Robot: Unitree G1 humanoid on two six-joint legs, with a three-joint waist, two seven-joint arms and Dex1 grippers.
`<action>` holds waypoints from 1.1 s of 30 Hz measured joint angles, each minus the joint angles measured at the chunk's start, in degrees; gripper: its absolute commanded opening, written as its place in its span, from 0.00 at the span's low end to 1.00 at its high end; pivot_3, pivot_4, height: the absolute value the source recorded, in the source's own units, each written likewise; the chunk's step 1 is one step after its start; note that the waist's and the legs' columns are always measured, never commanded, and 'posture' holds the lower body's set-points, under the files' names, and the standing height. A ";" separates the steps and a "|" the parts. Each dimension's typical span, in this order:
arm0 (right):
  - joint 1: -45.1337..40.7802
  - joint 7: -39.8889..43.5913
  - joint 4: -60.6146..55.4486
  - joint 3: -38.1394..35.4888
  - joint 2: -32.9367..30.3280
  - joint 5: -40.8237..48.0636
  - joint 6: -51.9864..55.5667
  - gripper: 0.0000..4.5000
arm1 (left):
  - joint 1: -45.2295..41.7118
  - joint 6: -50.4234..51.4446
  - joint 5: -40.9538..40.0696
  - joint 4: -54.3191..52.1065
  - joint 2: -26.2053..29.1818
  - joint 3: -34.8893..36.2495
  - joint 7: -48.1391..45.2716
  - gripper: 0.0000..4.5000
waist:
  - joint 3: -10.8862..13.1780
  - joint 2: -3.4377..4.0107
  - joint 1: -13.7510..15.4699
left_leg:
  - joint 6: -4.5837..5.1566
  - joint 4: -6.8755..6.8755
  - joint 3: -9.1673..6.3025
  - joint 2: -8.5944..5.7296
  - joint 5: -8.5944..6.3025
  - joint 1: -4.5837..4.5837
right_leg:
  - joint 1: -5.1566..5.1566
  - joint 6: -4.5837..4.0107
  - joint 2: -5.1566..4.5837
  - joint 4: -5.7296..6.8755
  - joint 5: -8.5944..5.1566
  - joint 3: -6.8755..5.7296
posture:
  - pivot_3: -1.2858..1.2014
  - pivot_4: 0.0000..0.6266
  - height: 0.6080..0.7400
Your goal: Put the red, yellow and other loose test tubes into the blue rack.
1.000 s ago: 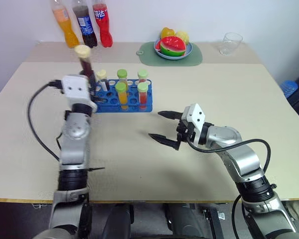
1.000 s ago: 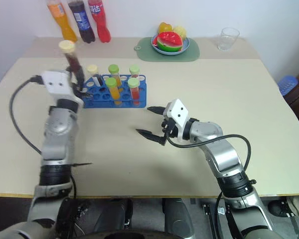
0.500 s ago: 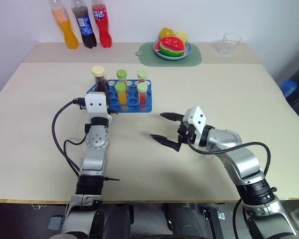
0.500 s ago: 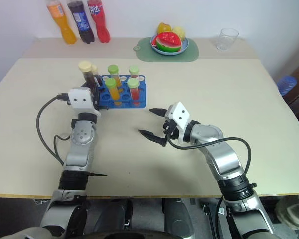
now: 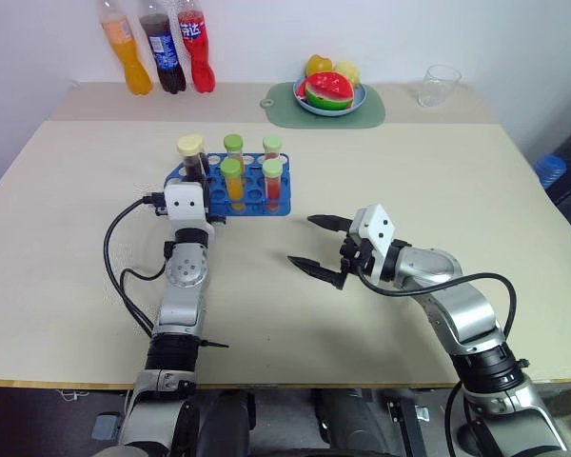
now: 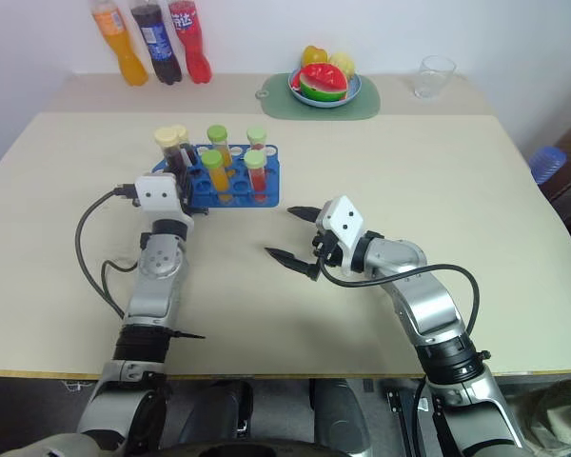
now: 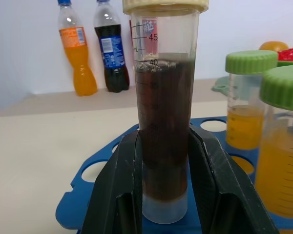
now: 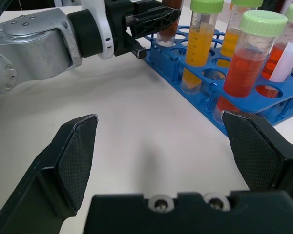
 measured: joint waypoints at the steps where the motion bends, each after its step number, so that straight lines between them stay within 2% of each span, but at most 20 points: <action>1: 0.02 -0.01 0.00 0.01 0.00 -0.03 0.00 1.00 | -0.25 -0.44 -0.02 0.65 0.04 0.09 0.01 0.17 | 0.00 0.00 -0.03 | 0.00 -0.01 0.00 0.00 0.00 0.01 | 0.01 0.00 0.00 -0.01 0.00 0.00 | 0.52 0.24 0.95; 11: 0.78 -0.07 -0.02 0.03 -0.21 -0.08 0.01 1.00 | -0.71 -0.60 -3.67 4.44 0.03 0.89 -1.61 0.17 | 0.00 0.00 -0.02 | 0.00 -0.04 0.00 0.01 0.00 0.04 | 0.02 0.00 0.00 -0.02 0.00 0.00 | 0.52 0.24 0.95; 12: 0.78 -0.09 -0.04 0.03 -0.24 -0.07 0.02 1.00 | -0.70 -0.60 -4.11 4.40 -0.04 1.05 -1.87 0.40 | 0.00 0.00 -0.03 | 0.00 -0.04 0.01 0.01 0.00 0.04 | 0.02 0.00 -0.01 -0.02 0.00 0.00 | 0.52 0.24 0.95; 17: 0.76 -0.09 -0.33 -0.09 -0.67 -0.01 0.09 1.00 | 0.64 -0.36 -6.04 3.25 -0.49 2.04 -2.17 0.93 | 0.00 0.00 -0.07 | 0.00 -0.07 0.00 0.01 0.00 0.03 | 0.02 0.00 -0.01 -0.06 0.00 -0.01 | 0.52 0.24 0.95; 21: 0.65 0.00 -0.72 -2.29 -2.36 0.93 0.82 1.00 | 4.77 1.34 -9.09 -6.28 0.93 2.98 -4.74 0.93 | 0.00 0.00 0.01 | 0.00 -0.08 0.00 0.02 0.00 -0.01 | 0.02 0.00 -0.03 -0.14 0.00 -0.01 | 0.52 0.24 0.95; 23: 0.51 0.43 -0.72 -5.15 -4.22 2.45 1.54 1.00 | 8.11 5.26 -12.55 -13.36 3.60 4.27 -7.81 0.93 | 0.00 0.01 -0.09 | 0.01 -0.08 0.01 0.02 -0.01 -0.02 | 0.02 0.00 -0.04 -0.15 0.00 -0.01 | 0.52 0.24 0.95; 26: 0.57 0.78 0.15 -10.92 -8.58 3.55 2.47 1.00 | 14.70 13.09 -17.83 -22.33 11.47 7.05 -14.41 0.93 | 0.01 0.01 -0.15 | 0.02 -0.12 0.00 0.05 -0.02 0.00 | 0.02 -0.01 -0.01 -0.17 -0.01 -0.02 | 0.52 0.24 0.95; 27: 0.73 1.15 1.36 -12.60 -10.28 3.64 2.46 1.00 | 17.58 16.57 -19.03 -24.93 15.65 7.51 -17.30 0.93 | 0.01 0.01 -0.16 | 0.02 -0.12 0.01 0.05 -0.02 0.01 | 0.02 -0.01 0.00 -0.17 -0.01 -0.02 | 0.52 0.24 0.95; 29: 1.37 2.03 4.65 -15.56 -12.96 3.60 2.25 1.00 | 21.66 21.48 -20.57 -27.49 21.34 9.17 -21.69 0.93 | 0.02 0.04 -0.12 | 0.04 -0.12 0.03 0.04 -0.02 0.03 | 0.09 -0.01 -0.01 -0.22 -0.02 -0.02 | 0.52 0.24 0.95; 33: 1.97 3.96 10.27 -18.78 -16.67 3.51 1.25 1.00 | 27.68 27.43 -25.06 -29.95 28.93 13.31 -29.77 0.93 | 0.05 0.08 -0.04 | 0.07 -0.12 0.06 0.04 -0.04 0.02 | 0.11 -0.01 -0.02 -0.28 -0.03 -0.03 | 0.52 0.24 0.95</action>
